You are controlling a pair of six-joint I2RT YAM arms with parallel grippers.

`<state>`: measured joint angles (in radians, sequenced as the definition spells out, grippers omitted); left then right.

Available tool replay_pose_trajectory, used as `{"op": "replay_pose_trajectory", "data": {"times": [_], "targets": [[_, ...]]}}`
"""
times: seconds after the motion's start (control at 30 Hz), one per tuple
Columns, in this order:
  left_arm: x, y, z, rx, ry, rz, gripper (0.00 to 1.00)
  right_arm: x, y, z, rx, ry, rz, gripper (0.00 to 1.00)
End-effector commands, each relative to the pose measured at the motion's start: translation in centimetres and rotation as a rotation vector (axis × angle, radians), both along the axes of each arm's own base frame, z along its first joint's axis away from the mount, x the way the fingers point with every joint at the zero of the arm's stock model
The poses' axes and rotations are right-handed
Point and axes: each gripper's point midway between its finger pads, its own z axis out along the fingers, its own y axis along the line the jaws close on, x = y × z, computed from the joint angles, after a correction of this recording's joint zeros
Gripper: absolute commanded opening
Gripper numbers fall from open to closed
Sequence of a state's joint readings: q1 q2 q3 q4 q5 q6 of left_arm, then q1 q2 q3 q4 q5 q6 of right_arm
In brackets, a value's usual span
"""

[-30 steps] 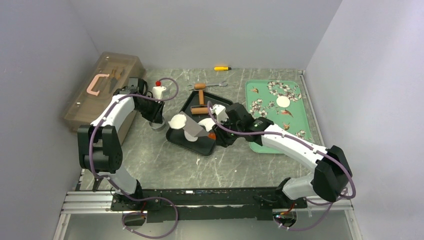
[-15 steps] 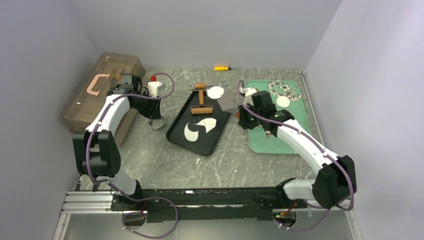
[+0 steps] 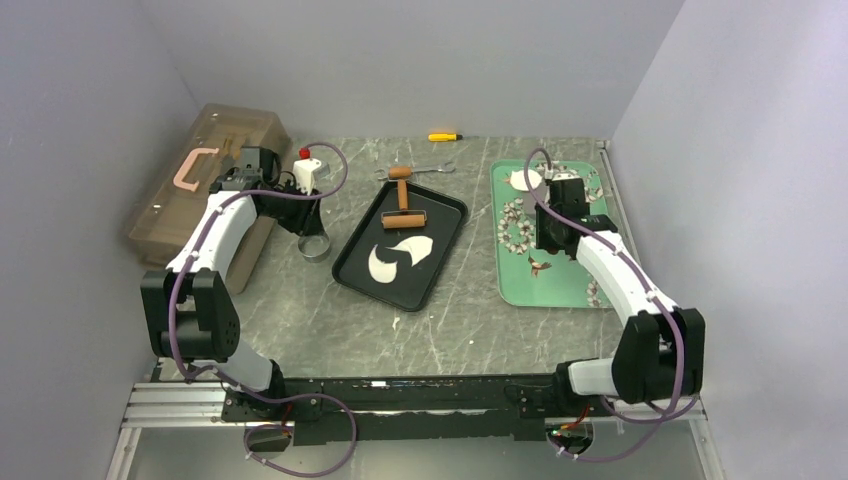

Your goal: Roll out the dumpling wrappers from the dough

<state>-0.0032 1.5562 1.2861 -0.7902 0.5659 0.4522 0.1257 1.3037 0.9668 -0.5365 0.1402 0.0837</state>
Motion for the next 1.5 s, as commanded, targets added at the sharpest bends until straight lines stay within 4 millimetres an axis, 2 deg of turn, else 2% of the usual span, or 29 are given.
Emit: {"op": "replay_pose_trajectory", "data": {"times": [0.0,0.1,0.23,0.33,0.43,0.6,0.73,0.87,1.13,1.3,1.37,1.4,1.47], "targets": [[0.1,-0.2,1.6,-0.037,-0.062,-0.029,0.39,1.6,-0.7,-0.1,-0.050,0.004,-0.021,0.00],[0.1,0.0,1.7,-0.040,-0.062,-0.023,0.39,1.8,-0.6,-1.2,-0.088,0.051,0.006,0.00],[0.2,0.0,1.9,-0.043,-0.064,-0.024,0.39,1.7,-0.4,-3.0,-0.251,0.165,0.032,0.00],[0.1,0.0,1.7,-0.043,-0.060,-0.023,0.40,2.0,0.1,-2.8,-0.386,0.181,0.038,0.00],[0.1,0.0,1.6,-0.042,-0.057,-0.023,0.40,1.6,-0.4,-2.2,-0.512,0.206,0.024,0.00],[0.2,-0.1,1.9,-0.044,-0.062,-0.026,0.40,-0.2,-1.4,-2.2,-0.670,0.316,0.003,0.00],[0.2,-0.1,2.0,-0.046,-0.064,-0.027,0.40,-1.5,-2.8,-0.9,-0.762,0.346,-0.059,0.00],[0.2,-0.2,2.1,-0.050,-0.063,-0.029,0.40,-1.9,-3.7,0.1,-0.835,0.360,-0.090,0.00],[0.2,-0.1,2.1,-0.049,-0.060,-0.030,0.41,-1.2,-3.9,3.6,-0.883,0.274,-0.150,0.00],[0.1,0.0,2.0,-0.042,-0.058,-0.028,0.42,0.9,0.0,6.1,-0.569,0.079,-0.082,0.00],[0.1,0.2,1.9,-0.030,-0.060,-0.021,0.45,1.5,1.9,7.9,-0.433,-0.015,-0.051,0.00],[0.1,0.4,1.8,-0.026,-0.061,-0.014,0.47,1.7,3.4,8.6,-0.356,-0.058,-0.008,0.00],[0.1,0.6,2.0,-0.027,-0.069,-0.003,0.52,2.3,7.6,9.9,-0.188,-0.162,0.106,0.00]]}}
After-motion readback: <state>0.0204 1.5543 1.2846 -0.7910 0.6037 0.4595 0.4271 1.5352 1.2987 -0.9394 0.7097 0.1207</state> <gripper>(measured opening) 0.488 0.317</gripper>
